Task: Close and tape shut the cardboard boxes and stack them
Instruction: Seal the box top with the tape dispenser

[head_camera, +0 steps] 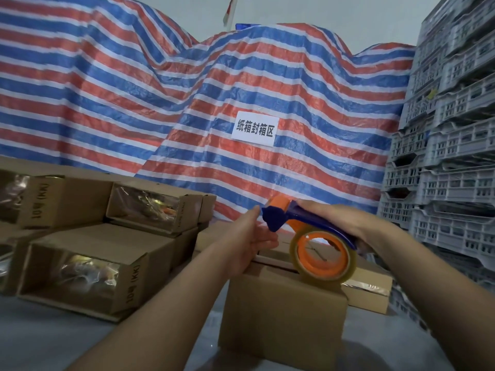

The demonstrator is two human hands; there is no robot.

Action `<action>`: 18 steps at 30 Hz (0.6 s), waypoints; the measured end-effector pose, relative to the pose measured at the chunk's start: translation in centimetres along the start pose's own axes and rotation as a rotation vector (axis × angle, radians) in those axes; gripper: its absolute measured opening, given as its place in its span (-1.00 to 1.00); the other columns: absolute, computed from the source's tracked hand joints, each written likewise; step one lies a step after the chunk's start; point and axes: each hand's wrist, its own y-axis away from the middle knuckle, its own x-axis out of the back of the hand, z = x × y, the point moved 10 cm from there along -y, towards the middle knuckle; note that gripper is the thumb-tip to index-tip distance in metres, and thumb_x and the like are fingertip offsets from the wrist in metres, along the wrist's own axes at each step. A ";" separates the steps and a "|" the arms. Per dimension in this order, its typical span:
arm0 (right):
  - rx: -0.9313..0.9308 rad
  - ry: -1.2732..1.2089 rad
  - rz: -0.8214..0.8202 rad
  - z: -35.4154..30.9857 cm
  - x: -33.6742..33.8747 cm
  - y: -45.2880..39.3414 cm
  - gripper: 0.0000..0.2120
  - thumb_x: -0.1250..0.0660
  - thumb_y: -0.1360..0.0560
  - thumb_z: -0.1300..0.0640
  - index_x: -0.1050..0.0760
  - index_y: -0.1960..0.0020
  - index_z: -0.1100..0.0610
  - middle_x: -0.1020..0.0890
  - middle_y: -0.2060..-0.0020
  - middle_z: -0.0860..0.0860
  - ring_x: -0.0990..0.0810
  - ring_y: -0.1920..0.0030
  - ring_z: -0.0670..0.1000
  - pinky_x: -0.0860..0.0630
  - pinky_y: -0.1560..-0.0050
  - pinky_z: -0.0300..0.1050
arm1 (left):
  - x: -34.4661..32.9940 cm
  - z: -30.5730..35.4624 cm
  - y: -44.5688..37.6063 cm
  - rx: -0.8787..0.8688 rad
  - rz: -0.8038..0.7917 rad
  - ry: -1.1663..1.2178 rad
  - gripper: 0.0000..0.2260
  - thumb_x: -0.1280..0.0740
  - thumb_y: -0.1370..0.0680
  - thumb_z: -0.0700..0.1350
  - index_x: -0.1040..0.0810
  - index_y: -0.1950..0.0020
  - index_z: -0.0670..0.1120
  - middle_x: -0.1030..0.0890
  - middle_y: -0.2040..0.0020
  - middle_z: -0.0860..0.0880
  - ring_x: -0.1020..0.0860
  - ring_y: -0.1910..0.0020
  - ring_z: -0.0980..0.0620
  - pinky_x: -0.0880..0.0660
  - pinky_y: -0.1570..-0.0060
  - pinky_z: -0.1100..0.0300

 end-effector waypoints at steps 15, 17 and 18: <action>0.042 -0.040 -0.057 -0.1 -0.4 -1.0 -0.51 -0.33 -0.51 -0.26 -0.54 -0.09 0.17 -0.72 0.31 0.04 -0.66 0.42 -0.08 -0.52 0.42 -0.31 | 1.5 -0.5 0.6 -0.035 0.144 0.030 -0.90 -0.25 -0.59 -0.24 -0.54 -0.04 -0.13 -0.62 0.15 -0.05 -0.59 0.05 0.03 -0.42 0.01 0.14; 0.046 -0.066 -0.070 -0.3 -0.5 -1.3 -0.54 -0.34 -0.51 -0.23 -0.51 -0.12 0.16 -0.73 0.29 0.04 -0.68 0.39 -0.07 -0.54 0.41 -0.29 | 1.9 -0.5 0.6 -0.056 0.188 -0.005 -0.89 -0.26 -0.59 -0.24 -0.55 -0.08 -0.14 -0.58 0.17 -0.06 -0.53 0.10 0.02 -0.46 0.04 0.16; 0.050 -0.063 -0.077 -0.4 -0.6 -1.4 -0.55 -0.34 -0.51 -0.22 -0.50 -0.13 0.15 -0.74 0.27 0.04 -0.69 0.37 -0.06 -0.54 0.40 -0.29 | 2.1 -0.5 0.5 -0.063 0.200 -0.011 -0.88 -0.26 -0.59 -0.23 -0.54 -0.10 -0.14 -0.57 0.19 -0.06 -0.52 0.11 0.02 -0.48 0.00 0.13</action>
